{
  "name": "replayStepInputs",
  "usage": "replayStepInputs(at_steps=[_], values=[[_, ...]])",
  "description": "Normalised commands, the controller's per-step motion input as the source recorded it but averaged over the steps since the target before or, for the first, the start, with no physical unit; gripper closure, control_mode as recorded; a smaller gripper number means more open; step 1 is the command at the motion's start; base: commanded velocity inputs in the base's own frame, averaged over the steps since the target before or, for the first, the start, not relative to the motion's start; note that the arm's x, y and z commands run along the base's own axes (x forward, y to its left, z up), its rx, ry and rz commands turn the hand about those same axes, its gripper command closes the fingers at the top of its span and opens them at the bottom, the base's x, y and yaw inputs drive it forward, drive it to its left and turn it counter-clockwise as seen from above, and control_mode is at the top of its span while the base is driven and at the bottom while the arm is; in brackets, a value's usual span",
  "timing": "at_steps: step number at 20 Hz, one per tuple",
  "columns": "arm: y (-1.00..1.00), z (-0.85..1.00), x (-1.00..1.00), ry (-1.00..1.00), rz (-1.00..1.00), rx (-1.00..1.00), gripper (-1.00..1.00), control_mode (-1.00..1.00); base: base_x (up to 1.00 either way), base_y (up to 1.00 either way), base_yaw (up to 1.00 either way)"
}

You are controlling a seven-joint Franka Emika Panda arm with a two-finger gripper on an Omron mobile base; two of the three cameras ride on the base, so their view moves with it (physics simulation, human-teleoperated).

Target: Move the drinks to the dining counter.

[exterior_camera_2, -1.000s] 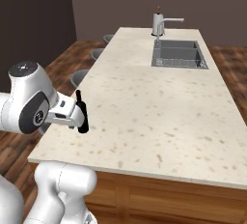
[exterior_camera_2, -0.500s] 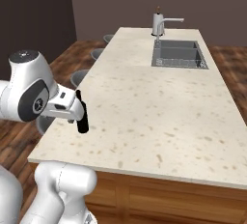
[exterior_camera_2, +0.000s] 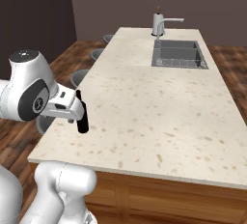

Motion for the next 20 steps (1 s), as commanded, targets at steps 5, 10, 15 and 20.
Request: replayStepInputs(at_steps=[5, 10, 15, 20], values=[[0.0, 0.0, 0.0, 0.0, 0.0, 0.0, -1.0, 1.0, -0.86, -0.62, -0.14], [0.0, 0.0, 0.0, 0.0, 0.0, 0.0, -1.0, 1.0, -1.0, -0.91, -0.3], [0.0, 0.0, 0.0, 0.0, 0.0, 0.0, -1.0, 1.0, -1.0, -0.98, -0.25], [0.0, 0.0, 0.0, 0.0, 0.0, 0.0, -1.0, 1.0, -1.0, -0.75, -0.36]])
